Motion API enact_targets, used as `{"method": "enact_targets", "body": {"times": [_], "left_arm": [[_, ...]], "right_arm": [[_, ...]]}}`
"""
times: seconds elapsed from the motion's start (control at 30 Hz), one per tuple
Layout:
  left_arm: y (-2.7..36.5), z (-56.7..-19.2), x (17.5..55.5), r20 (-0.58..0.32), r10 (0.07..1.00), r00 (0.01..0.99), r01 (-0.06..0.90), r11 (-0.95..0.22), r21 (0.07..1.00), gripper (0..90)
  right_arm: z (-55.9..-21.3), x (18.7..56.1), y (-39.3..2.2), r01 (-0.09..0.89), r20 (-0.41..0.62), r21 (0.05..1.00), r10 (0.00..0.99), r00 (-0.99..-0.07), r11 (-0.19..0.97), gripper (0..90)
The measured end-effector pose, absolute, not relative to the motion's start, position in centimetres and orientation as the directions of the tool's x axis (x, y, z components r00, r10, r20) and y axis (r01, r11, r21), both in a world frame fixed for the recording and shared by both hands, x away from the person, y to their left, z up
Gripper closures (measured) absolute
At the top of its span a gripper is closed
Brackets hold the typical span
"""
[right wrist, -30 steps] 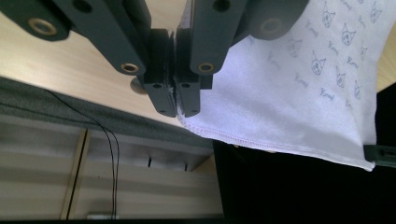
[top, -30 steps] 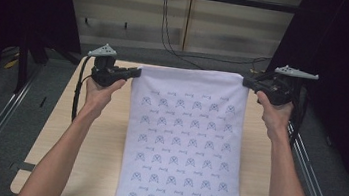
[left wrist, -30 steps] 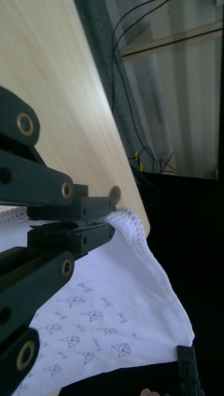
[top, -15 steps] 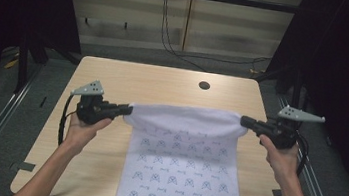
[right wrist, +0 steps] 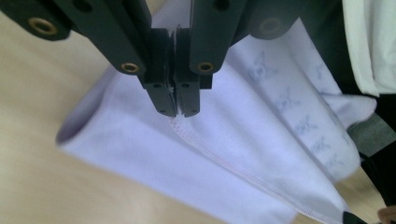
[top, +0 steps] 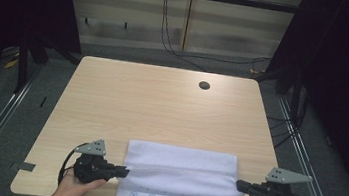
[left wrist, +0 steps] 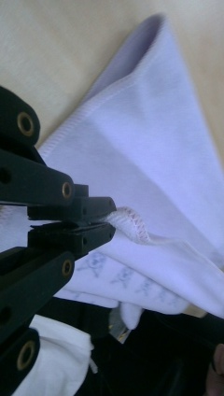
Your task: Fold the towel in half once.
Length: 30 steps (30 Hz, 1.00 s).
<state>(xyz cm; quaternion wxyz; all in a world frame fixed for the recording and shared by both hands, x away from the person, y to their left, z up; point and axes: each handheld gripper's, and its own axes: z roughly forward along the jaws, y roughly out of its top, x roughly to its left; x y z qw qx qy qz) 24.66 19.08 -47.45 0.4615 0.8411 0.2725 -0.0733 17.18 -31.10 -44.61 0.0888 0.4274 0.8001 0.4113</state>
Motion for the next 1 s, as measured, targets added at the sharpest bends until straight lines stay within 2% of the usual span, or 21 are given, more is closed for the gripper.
{"method": "enact_targets", "body": {"times": [0.1, 0.2, 0.37, 0.57, 0.83, 1.0], "left_arm": [[18.7, -48.2, 25.4, -0.388, 0.383, 0.838, 0.536, -0.442, 0.720, 86.7], [18.4, -48.8, 26.3, -0.439, 0.379, 0.815, 0.575, -0.428, 0.697, 86.7], [16.9, -49.6, 25.6, -0.352, 0.402, 0.845, 0.530, -0.550, 0.646, 86.7], [17.0, -50.0, 26.5, -0.371, 0.414, 0.831, 0.551, -0.524, 0.650, 87.2], [17.5, -50.1, 29.2, -0.319, 0.495, 0.808, 0.562, -0.485, 0.670, 87.5], [17.6, -50.0, 30.8, -0.283, 0.520, 0.806, 0.553, -0.488, 0.676, 87.6]], "right_arm": [[-46.1, 17.4, -31.0, 0.651, 0.233, 0.693, 0.759, -0.609, 0.310, 88.0], [-47.4, 17.6, -30.6, 0.679, 0.254, 0.657, 0.752, -0.609, 0.328, 88.0], [-48.5, 17.6, -30.2, 0.709, 0.267, 0.611, 0.752, -0.603, 0.352, 88.0], [-48.8, 18.5, -29.3, 0.713, 0.247, 0.599, 0.763, -0.597, 0.364, 88.1], [-49.0, 22.0, -28.0, 0.721, 0.264, 0.605, 0.769, -0.582, 0.338, 87.5], [-49.1, 23.5, -27.9, 0.708, 0.232, 0.613, 0.776, -0.586, 0.351, 87.4]]}}
